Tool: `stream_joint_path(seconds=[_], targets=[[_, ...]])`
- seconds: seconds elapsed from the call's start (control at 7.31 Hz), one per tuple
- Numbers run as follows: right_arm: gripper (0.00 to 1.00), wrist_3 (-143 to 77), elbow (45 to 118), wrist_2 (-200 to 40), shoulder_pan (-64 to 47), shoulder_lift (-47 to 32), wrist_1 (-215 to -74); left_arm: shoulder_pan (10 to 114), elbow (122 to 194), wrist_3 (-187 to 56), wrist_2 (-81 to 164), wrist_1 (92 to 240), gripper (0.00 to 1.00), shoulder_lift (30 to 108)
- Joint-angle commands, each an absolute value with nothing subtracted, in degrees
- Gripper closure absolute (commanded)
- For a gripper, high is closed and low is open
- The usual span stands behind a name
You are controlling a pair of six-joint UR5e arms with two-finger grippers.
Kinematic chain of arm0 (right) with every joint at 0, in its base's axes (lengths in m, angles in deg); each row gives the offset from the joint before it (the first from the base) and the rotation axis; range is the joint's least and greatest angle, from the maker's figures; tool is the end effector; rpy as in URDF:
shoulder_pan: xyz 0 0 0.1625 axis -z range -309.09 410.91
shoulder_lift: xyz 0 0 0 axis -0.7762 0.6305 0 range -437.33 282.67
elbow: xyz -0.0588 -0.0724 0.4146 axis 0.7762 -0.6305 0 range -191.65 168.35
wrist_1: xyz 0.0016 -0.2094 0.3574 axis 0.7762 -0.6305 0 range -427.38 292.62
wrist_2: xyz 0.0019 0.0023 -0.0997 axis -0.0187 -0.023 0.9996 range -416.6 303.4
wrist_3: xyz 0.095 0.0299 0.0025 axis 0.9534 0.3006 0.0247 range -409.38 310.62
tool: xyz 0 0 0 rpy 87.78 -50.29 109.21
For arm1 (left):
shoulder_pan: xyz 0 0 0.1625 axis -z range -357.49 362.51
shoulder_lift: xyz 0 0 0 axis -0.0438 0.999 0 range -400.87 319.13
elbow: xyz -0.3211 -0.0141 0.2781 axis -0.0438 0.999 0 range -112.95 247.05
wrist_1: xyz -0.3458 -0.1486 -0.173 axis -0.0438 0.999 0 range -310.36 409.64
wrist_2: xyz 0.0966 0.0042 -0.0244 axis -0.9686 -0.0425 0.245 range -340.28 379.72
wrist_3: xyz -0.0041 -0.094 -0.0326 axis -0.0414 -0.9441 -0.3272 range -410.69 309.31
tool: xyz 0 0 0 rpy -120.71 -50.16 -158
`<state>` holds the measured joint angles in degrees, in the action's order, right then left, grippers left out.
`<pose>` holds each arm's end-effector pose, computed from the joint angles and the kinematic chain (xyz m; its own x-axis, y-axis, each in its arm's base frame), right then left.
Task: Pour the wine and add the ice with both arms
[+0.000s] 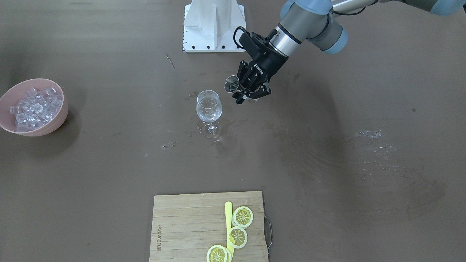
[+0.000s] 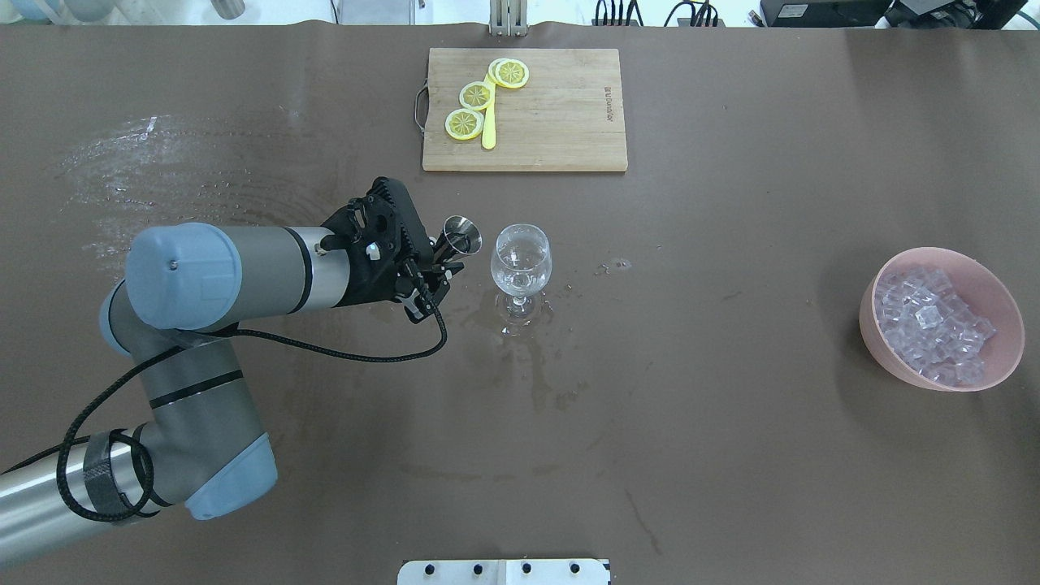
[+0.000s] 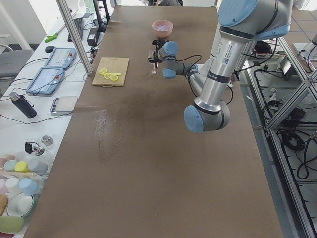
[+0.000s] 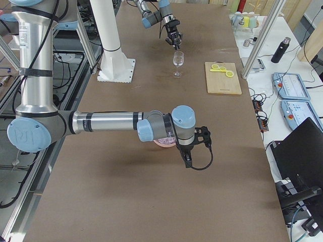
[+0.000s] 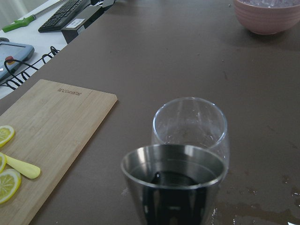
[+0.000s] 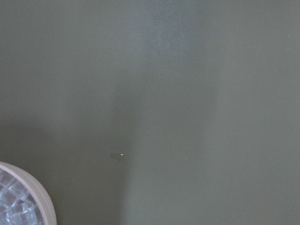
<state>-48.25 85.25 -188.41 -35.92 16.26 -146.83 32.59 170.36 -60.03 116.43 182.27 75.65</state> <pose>0.0402 -0.4825 0.6121 0.7363 -0.1815 0.6518 0.0391 0.9732 0.2268 0.4600 -0.4071 0.2057 0.4107 0.8946 -0.1761 -0.0476 0.2139 0.9757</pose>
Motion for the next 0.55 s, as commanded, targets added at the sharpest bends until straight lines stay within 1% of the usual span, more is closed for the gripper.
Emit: stream_joint_path(seconds=[0.0,0.27,0.41], targets=[[0.00,-48.2,85.3,-188.4,-35.9,16.3,-146.8,32.7,170.5,-59.5,116.1,177.5,1.00,76.9],[0.00,-48.2,85.3,-188.4,-35.9,16.4,-146.8,32.6,170.6,-59.5,116.1,175.6,1.00,77.6],[0.00,-48.2,85.4,-188.4,-35.9,16.4,-146.8,32.6,170.8,-59.5,116.1,172.0,1.00,79.6]])
